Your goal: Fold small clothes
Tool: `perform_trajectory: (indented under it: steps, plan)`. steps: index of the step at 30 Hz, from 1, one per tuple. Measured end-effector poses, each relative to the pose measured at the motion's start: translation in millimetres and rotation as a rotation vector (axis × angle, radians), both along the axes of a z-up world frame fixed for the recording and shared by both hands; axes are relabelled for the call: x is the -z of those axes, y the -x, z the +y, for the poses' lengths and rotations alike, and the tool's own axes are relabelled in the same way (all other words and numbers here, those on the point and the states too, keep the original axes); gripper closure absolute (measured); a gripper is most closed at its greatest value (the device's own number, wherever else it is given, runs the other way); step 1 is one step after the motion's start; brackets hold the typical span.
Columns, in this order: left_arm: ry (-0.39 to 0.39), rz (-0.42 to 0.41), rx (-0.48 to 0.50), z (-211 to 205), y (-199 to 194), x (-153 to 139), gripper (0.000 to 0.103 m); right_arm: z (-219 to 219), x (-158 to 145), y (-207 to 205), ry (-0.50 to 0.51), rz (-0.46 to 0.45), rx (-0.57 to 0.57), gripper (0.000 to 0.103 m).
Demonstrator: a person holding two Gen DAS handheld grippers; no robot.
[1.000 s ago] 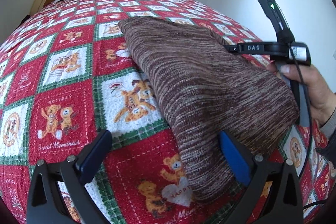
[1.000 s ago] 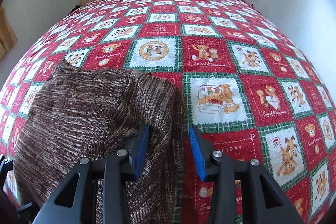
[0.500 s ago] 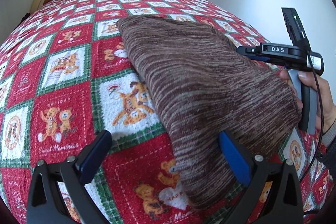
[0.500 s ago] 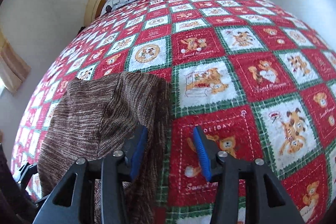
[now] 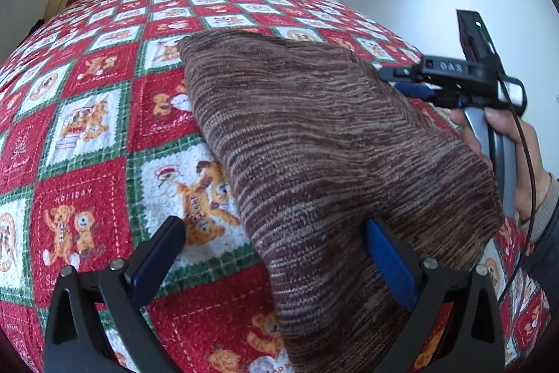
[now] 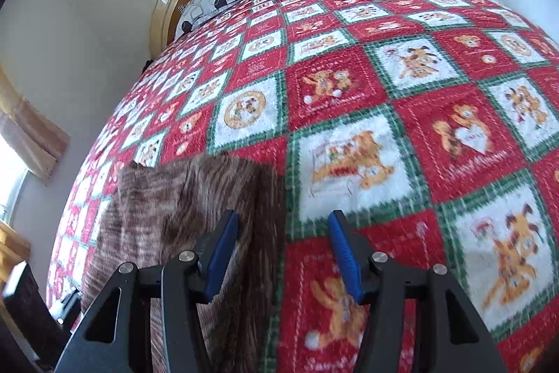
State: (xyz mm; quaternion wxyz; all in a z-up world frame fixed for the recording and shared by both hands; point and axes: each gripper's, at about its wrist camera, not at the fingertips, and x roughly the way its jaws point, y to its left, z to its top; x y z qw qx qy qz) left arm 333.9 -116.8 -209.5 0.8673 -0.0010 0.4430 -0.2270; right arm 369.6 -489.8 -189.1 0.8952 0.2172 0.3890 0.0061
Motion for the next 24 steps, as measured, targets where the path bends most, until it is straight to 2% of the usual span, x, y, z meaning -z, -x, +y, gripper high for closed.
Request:
perform_trajectory:
  steps: [6, 10, 12, 15, 24]
  plan:
    - [0.004, 0.004, -0.001, -0.1, -1.4, 1.0, 0.0, 5.5, 3.9, -19.7, -0.078, -0.013, -0.036, 0.048]
    - [0.0, 0.008, 0.001, -0.9, -3.9, 1.2, 0.0, 15.3, 7.7, -24.0, -0.041, -0.012, -0.063, 0.048]
    - [-0.006, 0.006, 0.004, -2.5, -4.6, 1.5, 0.0, 12.9, 9.7, -23.0, -0.055, -0.014, -0.053, 0.051]
    - [-0.008, 0.007, 0.006, -3.4, -5.9, 1.8, 0.0, 10.9, 10.6, -21.9, -0.061, -0.008, -0.053, 0.064]
    - [0.008, 0.003, 0.013, -1.8, -5.2, 1.4, 0.0, 22.8, 9.1, -23.5, -0.034, 0.002, -0.068, 0.079]
